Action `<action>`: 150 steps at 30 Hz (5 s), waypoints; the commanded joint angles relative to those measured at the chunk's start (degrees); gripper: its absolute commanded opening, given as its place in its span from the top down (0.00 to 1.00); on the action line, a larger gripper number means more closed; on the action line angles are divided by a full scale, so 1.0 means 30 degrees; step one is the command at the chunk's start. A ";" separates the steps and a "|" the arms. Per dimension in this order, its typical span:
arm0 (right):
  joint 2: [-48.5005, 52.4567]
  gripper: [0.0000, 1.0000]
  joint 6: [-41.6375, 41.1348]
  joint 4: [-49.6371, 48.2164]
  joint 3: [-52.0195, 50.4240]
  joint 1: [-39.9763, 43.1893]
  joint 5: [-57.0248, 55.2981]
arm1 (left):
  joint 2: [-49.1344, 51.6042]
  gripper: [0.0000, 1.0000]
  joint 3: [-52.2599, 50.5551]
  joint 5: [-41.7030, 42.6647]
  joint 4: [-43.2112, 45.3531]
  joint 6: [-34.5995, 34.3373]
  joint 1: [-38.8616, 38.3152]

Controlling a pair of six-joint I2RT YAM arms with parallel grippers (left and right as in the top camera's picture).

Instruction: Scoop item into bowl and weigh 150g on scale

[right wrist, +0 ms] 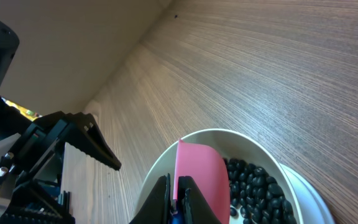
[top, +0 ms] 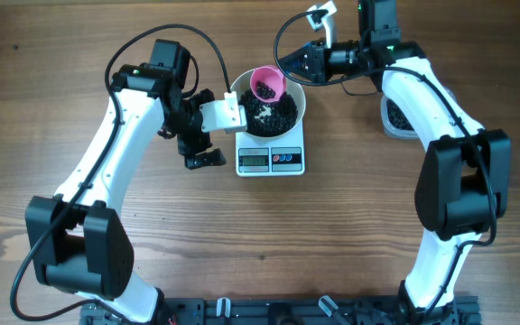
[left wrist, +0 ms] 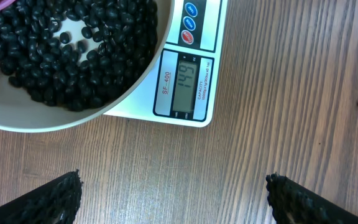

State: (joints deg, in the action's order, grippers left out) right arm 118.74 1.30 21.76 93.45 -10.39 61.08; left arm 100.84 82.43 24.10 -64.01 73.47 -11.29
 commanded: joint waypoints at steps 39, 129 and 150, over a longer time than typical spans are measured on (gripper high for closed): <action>0.0357 0.96 -0.0583 0.0189 -0.0109 -0.0036 -0.1224 | 0.0073 0.00 -0.0124 0.0452 -0.0007 0.0372 0.0058; 0.0350 0.96 -0.8495 -0.6317 -0.0102 0.1931 0.7519 | 0.0073 0.00 -0.0124 0.0452 -0.0007 0.0372 0.0058; 0.0350 0.96 -0.9952 -0.3526 -0.0102 0.5610 0.7155 | 0.0073 0.00 -0.0124 0.0452 -0.0007 0.0372 0.0058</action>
State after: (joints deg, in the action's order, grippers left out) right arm 118.96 -27.62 9.89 93.23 3.09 81.21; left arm 100.84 82.43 24.10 -64.01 73.47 -11.29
